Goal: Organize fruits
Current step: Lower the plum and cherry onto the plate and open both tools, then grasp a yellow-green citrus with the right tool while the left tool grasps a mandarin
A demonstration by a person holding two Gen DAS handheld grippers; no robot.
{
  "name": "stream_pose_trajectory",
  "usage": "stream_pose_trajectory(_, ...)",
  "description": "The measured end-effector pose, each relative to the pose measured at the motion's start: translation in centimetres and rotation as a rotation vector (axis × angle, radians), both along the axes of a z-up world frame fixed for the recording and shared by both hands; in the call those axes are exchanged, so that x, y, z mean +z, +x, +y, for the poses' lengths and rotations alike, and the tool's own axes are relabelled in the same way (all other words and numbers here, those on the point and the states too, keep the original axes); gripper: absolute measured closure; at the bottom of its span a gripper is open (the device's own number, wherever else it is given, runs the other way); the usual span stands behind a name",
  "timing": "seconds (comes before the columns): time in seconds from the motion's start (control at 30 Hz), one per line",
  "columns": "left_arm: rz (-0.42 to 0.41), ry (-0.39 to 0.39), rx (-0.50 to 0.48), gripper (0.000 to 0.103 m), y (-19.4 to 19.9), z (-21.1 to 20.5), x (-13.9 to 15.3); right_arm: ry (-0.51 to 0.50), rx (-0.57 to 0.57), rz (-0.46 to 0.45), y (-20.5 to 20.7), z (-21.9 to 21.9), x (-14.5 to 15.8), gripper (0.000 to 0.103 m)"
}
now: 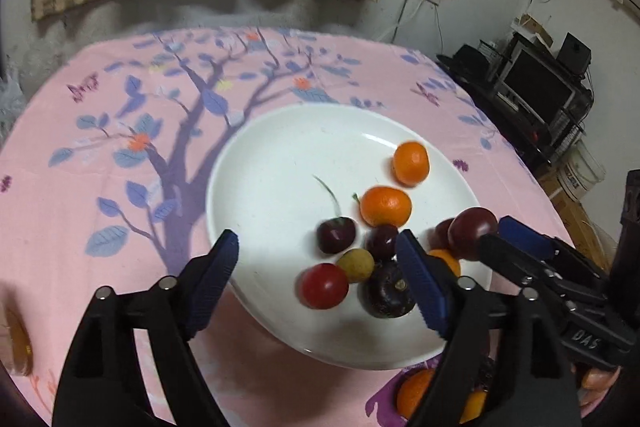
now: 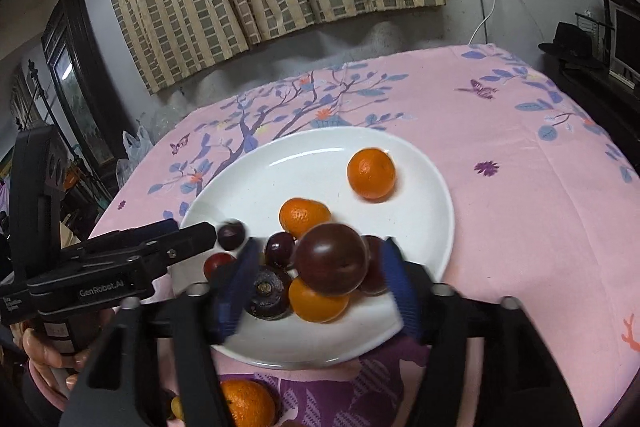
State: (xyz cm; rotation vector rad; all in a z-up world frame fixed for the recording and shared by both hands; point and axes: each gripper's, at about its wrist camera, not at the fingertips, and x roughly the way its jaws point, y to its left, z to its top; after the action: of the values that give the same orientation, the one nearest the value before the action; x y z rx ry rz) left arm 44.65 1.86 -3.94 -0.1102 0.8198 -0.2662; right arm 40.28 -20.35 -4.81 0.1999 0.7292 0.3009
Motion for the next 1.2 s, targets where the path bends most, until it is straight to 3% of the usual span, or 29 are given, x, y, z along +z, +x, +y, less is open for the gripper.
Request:
stream_pose_trajectory(0.1,-0.025,0.002,0.002,0.008,-1.8,-0.1,1.7,0.021,-0.009,-0.046,-1.6,-1.0,1.5,0.035)
stream_pose_trajectory(0.23,-0.084,0.044,0.009,0.005,-5.7,-0.1,3.3,0.033,0.005,-0.054,-4.1,-1.7,2.1,0.035)
stream_pose_trajectory(0.37,-0.117,0.083,0.018,0.005,-10.6,1.1,2.0,0.023,0.032,-0.023,-7.7,-2.4,1.0,0.035)
stream_pose_trajectory(0.5,-0.071,0.11,0.027,0.005,-13.8,2.2,-0.2,0.037,0.082,0.026,-11.1,-3.1,-0.5,0.035)
stream_pose_trajectory(0.67,-0.051,0.061,0.025,0.005,-17.0,3.5,-1.6,0.017,0.123,0.069,-14.1,-3.3,-2.1,0.035)
stream_pose_trajectory(0.8,-0.05,0.059,0.039,0.005,-18.1,3.9,-2.1,-0.011,0.189,0.147,-14.5,-2.1,-3.6,0.035)
stream_pose_trajectory(1.2,-0.037,0.03,0.065,0.005,-18.3,4.7,-2.2,-0.065,0.247,0.165,-15.6,-0.6,-4.1,0.04)
